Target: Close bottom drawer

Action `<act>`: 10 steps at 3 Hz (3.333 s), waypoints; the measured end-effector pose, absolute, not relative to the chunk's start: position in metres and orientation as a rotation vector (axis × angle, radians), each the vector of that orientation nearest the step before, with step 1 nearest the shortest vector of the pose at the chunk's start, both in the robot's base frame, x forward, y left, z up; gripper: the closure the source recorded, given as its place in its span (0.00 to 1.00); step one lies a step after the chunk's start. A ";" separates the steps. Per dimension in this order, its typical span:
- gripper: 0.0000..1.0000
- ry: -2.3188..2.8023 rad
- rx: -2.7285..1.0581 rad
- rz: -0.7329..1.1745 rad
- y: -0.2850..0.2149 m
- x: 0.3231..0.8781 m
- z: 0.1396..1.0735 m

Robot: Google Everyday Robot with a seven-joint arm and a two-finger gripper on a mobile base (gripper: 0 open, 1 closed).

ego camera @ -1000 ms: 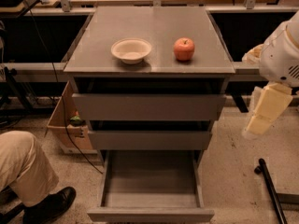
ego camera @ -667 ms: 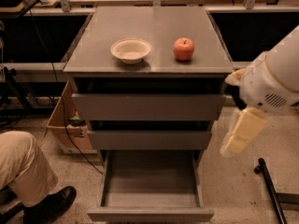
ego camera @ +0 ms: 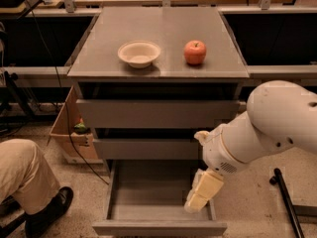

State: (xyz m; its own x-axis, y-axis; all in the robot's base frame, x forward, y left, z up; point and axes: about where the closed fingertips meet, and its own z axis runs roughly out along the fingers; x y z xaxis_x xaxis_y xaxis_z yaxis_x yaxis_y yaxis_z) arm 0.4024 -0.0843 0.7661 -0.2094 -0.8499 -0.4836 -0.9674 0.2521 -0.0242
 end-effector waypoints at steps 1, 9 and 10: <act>0.00 2.131 -1.660 0.394 -0.084 0.402 0.766; 0.00 2.096 -1.722 0.491 -0.087 0.421 0.453; 0.00 2.135 -1.680 0.560 -0.079 0.429 0.418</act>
Offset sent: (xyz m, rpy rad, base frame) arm -0.0121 0.0130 -0.0267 -0.1164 -0.0696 0.0104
